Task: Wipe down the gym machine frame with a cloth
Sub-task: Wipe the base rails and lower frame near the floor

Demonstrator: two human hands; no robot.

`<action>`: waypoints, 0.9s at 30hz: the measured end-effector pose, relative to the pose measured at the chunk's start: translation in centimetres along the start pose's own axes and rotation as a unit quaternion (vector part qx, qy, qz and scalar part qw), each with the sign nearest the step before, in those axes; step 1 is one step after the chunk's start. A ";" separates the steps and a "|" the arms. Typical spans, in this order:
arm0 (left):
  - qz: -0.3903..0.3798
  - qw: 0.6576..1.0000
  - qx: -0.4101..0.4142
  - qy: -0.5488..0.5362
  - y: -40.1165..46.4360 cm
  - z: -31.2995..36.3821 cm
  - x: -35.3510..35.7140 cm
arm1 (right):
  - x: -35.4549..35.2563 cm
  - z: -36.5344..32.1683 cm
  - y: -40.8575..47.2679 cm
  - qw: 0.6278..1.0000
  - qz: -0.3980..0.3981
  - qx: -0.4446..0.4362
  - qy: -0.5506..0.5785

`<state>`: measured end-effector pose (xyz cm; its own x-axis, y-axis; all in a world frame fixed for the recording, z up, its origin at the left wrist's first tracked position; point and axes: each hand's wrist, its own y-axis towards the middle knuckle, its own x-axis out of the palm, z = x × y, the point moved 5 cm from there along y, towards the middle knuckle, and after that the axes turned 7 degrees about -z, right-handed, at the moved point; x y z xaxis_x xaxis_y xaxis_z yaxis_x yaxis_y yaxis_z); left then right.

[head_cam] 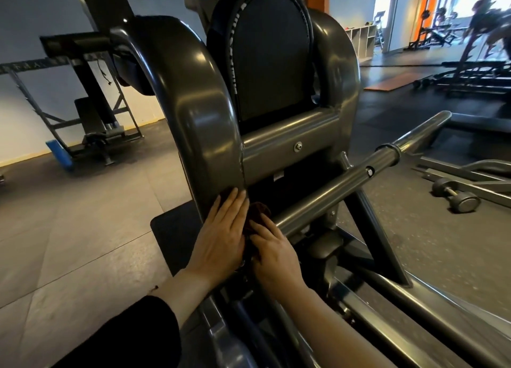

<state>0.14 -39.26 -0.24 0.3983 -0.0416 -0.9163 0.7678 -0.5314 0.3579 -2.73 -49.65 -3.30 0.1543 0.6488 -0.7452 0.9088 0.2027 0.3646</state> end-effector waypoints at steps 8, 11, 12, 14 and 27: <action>-0.096 0.994 0.034 -0.035 -1.1 0.4 3.5 | -4.6 8.3 2.3 0.990 0.036 0.131 0.019; -0.097 0.995 0.022 -0.010 -1.3 0.4 3.9 | -4.5 9.1 2.9 0.984 0.055 0.171 0.018; -0.094 0.995 0.021 0.000 -1.2 0.5 3.7 | -4.4 8.7 2.8 0.981 0.066 0.180 0.013; -0.091 0.996 0.015 0.014 -1.3 0.5 3.7 | -3.4 6.7 2.5 0.983 0.063 0.173 -0.005; -0.109 0.993 0.023 0.031 -1.6 0.8 3.6 | -2.9 7.7 2.1 0.996 0.010 0.087 -0.027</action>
<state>0.00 -39.25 -4.26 0.2564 0.1297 -0.9578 0.8158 -0.5604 0.1425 1.74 -56.76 -4.69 0.1897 0.6106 -0.7689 0.9578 0.0571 0.2817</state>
